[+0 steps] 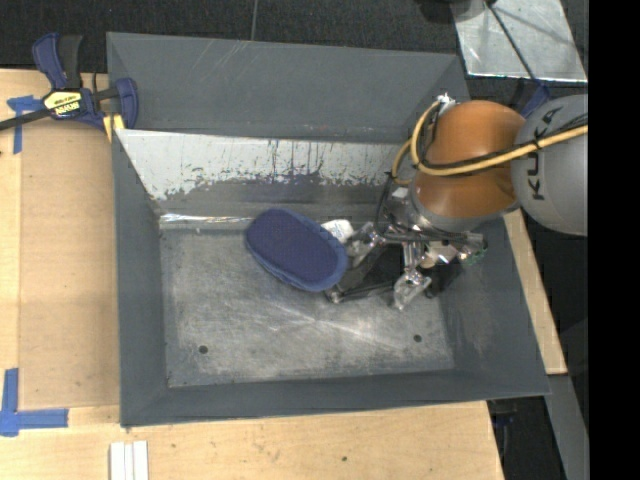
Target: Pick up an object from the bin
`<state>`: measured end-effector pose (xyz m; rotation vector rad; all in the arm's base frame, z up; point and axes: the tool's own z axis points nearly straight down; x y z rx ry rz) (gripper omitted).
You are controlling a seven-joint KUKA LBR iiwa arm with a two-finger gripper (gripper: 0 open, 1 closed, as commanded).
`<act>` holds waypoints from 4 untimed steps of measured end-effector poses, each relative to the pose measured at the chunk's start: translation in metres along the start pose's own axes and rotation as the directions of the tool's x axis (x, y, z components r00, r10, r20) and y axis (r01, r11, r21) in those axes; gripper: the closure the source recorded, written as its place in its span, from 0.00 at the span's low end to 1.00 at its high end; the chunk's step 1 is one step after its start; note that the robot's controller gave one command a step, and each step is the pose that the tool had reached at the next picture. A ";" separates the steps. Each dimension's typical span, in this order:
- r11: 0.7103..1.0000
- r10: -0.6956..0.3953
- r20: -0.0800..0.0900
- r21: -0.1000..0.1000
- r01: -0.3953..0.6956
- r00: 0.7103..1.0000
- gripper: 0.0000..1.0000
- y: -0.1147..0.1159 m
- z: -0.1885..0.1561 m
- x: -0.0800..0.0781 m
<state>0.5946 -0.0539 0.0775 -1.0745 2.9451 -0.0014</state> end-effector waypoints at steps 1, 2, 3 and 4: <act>1.000 0.001 0.000 0.000 -0.001 1.000 1.00 0.000 -0.001 0.000; 1.000 0.005 -0.004 -0.003 -0.005 1.000 1.00 0.000 -0.020 0.000; 1.000 0.010 -0.005 -0.003 -0.010 1.000 1.00 0.000 -0.048 0.001; 1.000 0.015 -0.006 -0.003 -0.015 1.000 1.00 0.001 -0.071 0.001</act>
Offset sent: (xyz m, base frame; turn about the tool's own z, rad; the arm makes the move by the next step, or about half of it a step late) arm 0.0000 0.0000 0.0000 0.0000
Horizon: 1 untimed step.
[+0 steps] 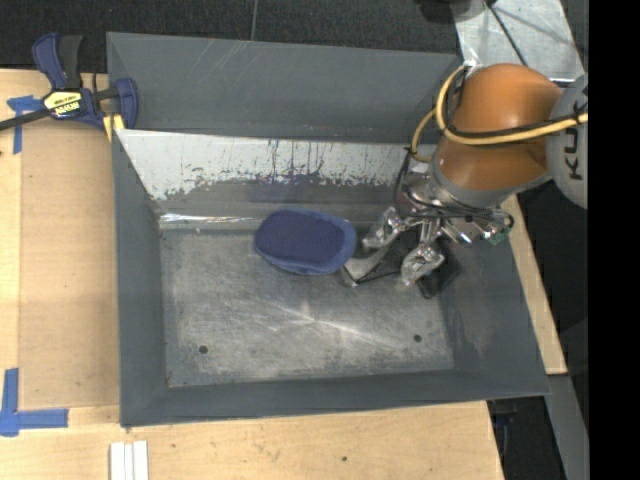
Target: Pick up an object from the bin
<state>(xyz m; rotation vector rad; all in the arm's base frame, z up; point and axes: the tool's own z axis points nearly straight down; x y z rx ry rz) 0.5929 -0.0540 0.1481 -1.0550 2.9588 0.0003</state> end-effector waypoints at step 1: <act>1.000 0.005 0.000 0.000 -0.005 1.000 1.00 0.001 -0.023 0.001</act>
Offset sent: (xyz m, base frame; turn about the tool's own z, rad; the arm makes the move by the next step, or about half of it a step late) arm -0.0001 -0.0001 0.0245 0.0000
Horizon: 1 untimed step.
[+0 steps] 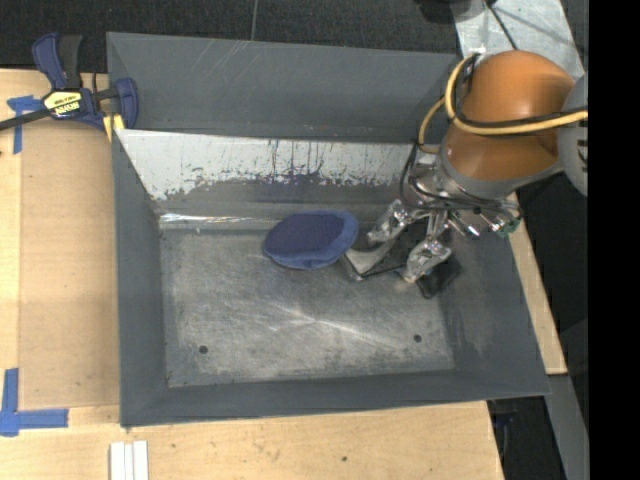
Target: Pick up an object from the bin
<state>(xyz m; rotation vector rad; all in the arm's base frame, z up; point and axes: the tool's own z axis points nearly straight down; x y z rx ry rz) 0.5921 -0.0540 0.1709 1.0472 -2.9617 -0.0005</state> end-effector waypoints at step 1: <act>1.000 0.004 0.000 0.000 -0.004 1.000 1.00 0.001 -0.016 0.000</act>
Offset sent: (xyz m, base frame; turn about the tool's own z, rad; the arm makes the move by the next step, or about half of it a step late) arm -0.0001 0.0002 0.0184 0.0000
